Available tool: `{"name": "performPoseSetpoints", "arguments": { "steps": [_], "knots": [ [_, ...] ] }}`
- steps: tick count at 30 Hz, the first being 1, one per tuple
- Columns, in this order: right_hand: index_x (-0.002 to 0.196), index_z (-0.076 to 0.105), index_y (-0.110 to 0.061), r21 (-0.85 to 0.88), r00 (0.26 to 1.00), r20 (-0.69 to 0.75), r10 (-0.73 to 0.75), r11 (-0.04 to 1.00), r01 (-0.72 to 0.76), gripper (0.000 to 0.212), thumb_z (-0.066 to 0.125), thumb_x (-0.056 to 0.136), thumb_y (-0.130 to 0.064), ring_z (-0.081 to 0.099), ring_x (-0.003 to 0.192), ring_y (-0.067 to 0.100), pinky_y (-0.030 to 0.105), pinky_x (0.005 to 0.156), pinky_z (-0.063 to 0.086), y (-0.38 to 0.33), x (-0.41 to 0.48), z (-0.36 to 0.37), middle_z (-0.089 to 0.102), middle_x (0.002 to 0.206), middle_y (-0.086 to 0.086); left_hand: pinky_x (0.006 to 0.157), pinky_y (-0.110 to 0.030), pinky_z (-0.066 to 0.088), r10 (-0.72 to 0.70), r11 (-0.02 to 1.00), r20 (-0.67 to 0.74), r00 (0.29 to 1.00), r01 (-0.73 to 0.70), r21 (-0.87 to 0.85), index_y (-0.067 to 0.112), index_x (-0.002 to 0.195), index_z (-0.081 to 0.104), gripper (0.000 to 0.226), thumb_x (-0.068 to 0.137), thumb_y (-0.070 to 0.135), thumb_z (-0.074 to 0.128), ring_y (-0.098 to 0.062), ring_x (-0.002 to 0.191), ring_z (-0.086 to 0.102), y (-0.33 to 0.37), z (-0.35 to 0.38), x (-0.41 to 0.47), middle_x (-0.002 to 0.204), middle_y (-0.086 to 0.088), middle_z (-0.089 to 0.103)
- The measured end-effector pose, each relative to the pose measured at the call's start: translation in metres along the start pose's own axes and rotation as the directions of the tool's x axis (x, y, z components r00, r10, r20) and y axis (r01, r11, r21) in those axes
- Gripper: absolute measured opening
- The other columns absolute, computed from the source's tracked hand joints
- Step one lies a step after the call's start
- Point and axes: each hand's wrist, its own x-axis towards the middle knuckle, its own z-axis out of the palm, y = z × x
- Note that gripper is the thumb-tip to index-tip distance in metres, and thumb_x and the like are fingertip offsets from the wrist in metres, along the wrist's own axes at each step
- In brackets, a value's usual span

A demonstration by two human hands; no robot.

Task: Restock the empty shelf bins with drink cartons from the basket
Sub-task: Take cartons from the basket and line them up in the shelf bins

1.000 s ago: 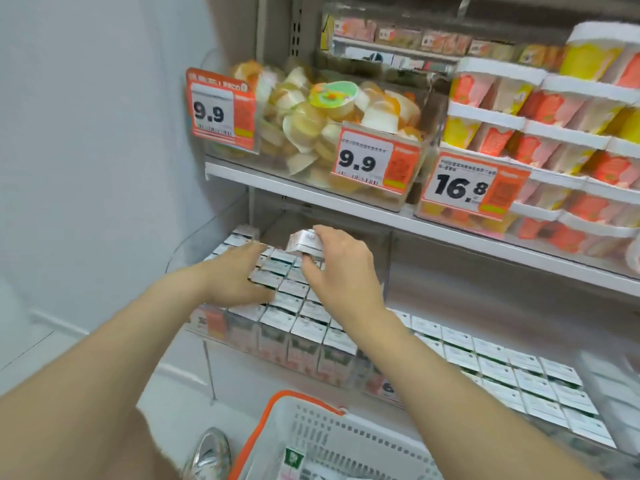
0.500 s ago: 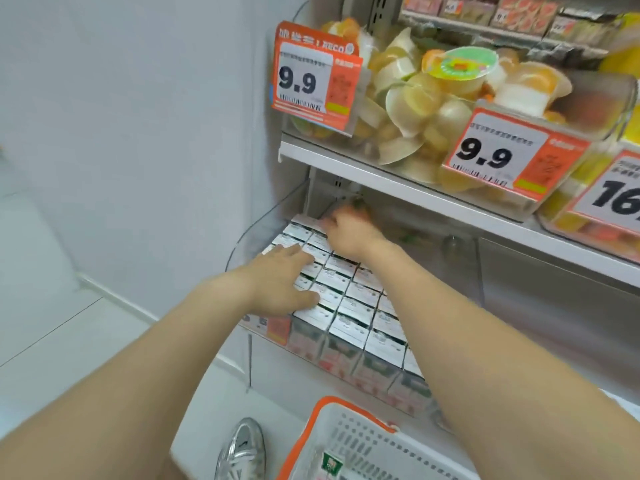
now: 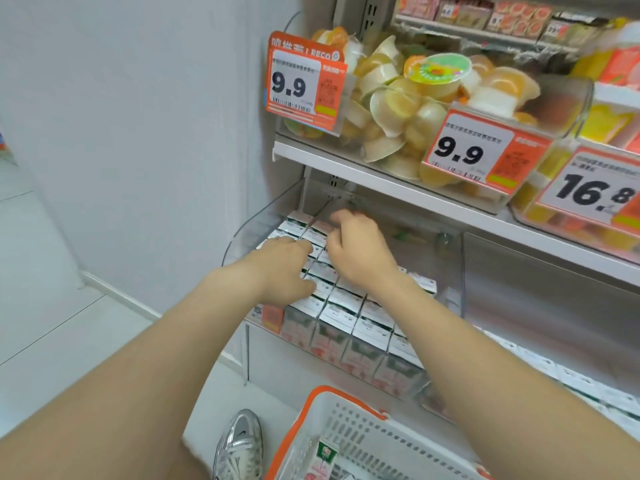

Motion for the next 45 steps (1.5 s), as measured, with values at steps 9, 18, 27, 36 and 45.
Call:
{"name": "performPoseSetpoints", "arguments": {
  "steps": [9, 18, 27, 36, 45],
  "knots": [
    [0.075, 0.058, -0.021, 0.188, 0.991, -0.131, -0.035, 0.98, 0.059, 0.016, 0.043, 0.078, -0.019, 0.054, 0.059, 0.019, 0.039, 0.054, 0.044, 0.011, -0.209, -0.048, 0.059, 0.063, -0.005, 0.056, -0.018, 0.045, 0.187, 0.982, 0.226, 0.956, -0.175, -0.069, 0.023, 0.076, 0.07, 0.017, 0.076, 0.034, 0.083, -0.001, 0.062, 0.061, 0.086, 0.025, -0.09, 0.07, 0.008, 0.07],
    [0.093, 0.075, -0.022, -0.007, 0.796, 0.594, 0.112, 0.991, -0.134, 0.04, 0.037, 0.082, -0.021, 0.068, 0.075, 0.023, 0.043, 0.071, 0.06, 0.11, -0.323, 0.021, 0.076, 0.086, 0.002, 0.06, -0.036, 0.039, 0.044, 0.938, 0.641, 0.766, -0.252, 0.237, 0.012, 0.078, 0.055, 0.023, 0.097, 0.02, 0.066, -0.026, 0.063, 0.046, 0.127, 0.202, -0.084, 0.075, -0.008, 0.052],
    [0.117, 0.067, -0.016, -0.224, 0.613, 0.761, 0.212, 0.973, -0.058, 0.029, 0.05, 0.096, -0.008, 0.065, 0.098, 0.036, 0.042, 0.082, 0.058, 0.176, -0.369, 0.104, 0.068, 0.115, 0.013, 0.083, -0.038, 0.056, -0.171, 0.932, 0.685, 0.708, -0.108, 0.345, 0.005, 0.131, 0.061, 0.035, 0.096, 0.009, 0.065, -0.029, 0.102, 0.068, 0.056, 0.366, -0.092, 0.121, -0.013, 0.067],
    [0.132, 0.058, -0.012, -0.365, 0.625, 0.672, 0.398, 0.912, -0.188, 0.034, 0.049, 0.099, -0.012, 0.062, 0.112, 0.03, 0.04, 0.092, 0.051, 0.207, -0.387, 0.181, 0.061, 0.129, 0.01, 0.098, -0.04, 0.047, -0.326, 0.939, 0.46, 0.825, 0.227, 0.258, -0.011, 0.15, 0.032, 0.055, 0.105, 0.017, 0.045, -0.039, 0.129, 0.051, 0.05, 0.454, -0.111, 0.149, -0.033, 0.038],
    [0.148, 0.027, -0.013, -0.484, 0.341, 0.461, 0.819, 0.554, -0.677, 0.086, 0.077, 0.084, -0.041, 0.045, 0.129, 0.04, 0.044, 0.099, 0.048, 0.264, -0.445, 0.191, 0.038, 0.144, 0.022, 0.1, -0.043, 0.051, -0.406, 0.897, 0.401, 0.821, 0.274, 0.346, -0.018, 0.146, 0.032, 0.056, 0.094, 0.002, 0.039, -0.047, 0.124, 0.046, 0.048, 0.492, -0.108, 0.142, -0.036, 0.04]
  ]
}}
